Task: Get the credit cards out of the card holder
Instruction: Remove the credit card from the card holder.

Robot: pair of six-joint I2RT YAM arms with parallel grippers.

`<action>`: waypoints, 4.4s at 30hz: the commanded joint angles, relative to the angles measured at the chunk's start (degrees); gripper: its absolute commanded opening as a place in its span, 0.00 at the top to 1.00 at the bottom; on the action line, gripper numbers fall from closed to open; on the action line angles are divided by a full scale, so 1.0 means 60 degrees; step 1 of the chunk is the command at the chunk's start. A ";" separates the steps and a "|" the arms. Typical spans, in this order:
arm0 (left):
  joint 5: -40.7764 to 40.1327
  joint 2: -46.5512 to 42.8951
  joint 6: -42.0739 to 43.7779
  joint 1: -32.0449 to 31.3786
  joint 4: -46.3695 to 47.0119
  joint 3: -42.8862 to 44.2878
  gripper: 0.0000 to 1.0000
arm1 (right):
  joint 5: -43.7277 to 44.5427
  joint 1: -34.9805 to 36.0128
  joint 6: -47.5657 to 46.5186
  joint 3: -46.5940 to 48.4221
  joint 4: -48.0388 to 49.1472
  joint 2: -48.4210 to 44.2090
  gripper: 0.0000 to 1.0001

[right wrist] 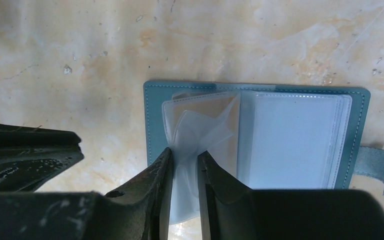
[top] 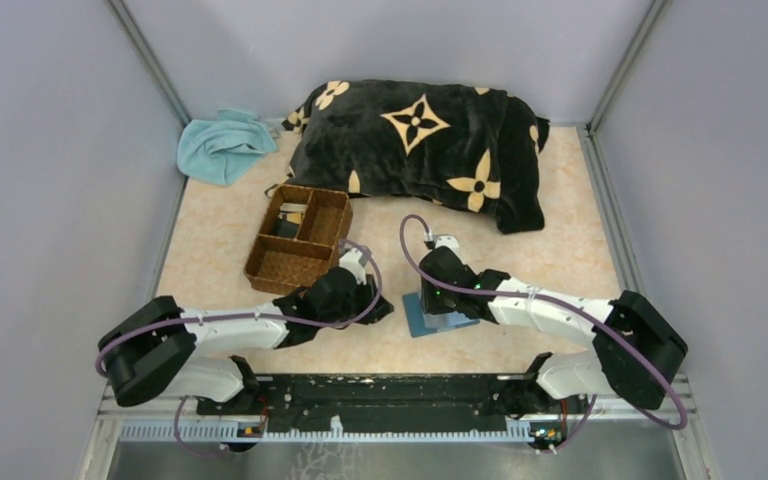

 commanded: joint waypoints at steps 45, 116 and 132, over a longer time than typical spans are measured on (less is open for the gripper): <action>0.1356 0.3646 0.0132 0.0036 0.1092 0.2923 0.80 | -0.2117 -0.1145 -0.0205 -0.1602 0.1746 -0.1872 0.78; 0.1818 0.4287 0.0469 -0.0639 -0.0176 0.4022 0.79 | -0.1834 -0.1938 0.0039 -0.2517 0.0515 -0.4675 1.00; 0.1521 0.3023 0.0343 -0.0108 -0.0411 0.3105 0.78 | -0.2285 -0.1946 -0.0207 -0.1730 0.1130 -0.3657 1.00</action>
